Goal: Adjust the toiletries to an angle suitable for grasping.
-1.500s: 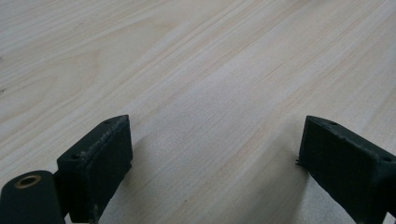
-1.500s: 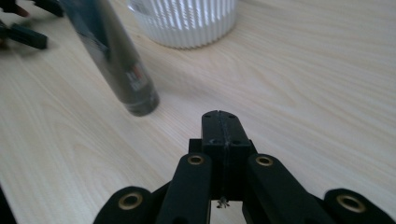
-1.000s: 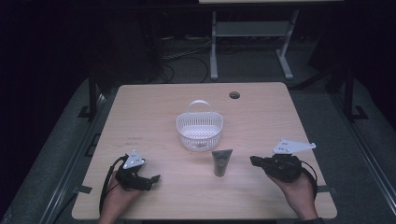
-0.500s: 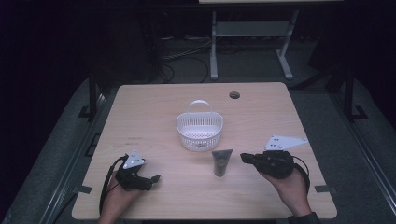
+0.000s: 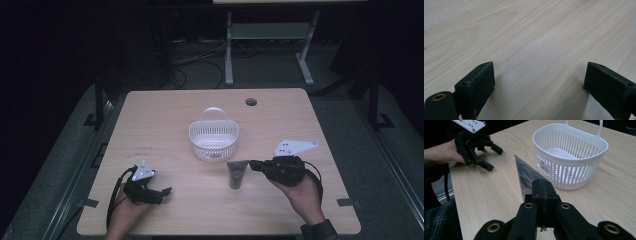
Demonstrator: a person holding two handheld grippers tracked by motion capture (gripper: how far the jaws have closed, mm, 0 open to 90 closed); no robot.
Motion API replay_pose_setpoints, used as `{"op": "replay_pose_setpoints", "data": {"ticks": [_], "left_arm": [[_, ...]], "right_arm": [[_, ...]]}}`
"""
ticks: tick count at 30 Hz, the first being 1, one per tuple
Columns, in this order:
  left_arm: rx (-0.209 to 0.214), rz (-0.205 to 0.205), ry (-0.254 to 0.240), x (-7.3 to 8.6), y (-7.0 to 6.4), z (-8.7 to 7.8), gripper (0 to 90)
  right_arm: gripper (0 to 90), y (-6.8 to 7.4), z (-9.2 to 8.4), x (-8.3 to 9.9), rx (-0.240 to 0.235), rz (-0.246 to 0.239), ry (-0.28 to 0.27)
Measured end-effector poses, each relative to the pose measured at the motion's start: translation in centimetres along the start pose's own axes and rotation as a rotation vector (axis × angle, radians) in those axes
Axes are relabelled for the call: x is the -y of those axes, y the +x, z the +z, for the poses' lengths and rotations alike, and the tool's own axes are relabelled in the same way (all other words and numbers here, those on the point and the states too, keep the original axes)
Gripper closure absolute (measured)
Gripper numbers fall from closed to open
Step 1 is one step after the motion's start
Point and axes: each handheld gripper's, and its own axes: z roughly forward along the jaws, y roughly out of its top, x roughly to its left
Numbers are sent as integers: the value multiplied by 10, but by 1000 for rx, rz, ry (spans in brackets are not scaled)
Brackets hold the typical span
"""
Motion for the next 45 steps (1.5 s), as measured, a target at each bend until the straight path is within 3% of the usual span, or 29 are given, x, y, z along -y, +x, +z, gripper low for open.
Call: {"op": "replay_pose_setpoints", "data": {"ticks": [45], "left_arm": [[0, -3, -2, 0, 0, 0, 88]], "right_arm": [[900, -18, 16, -9, 26, 11, 21]]}}
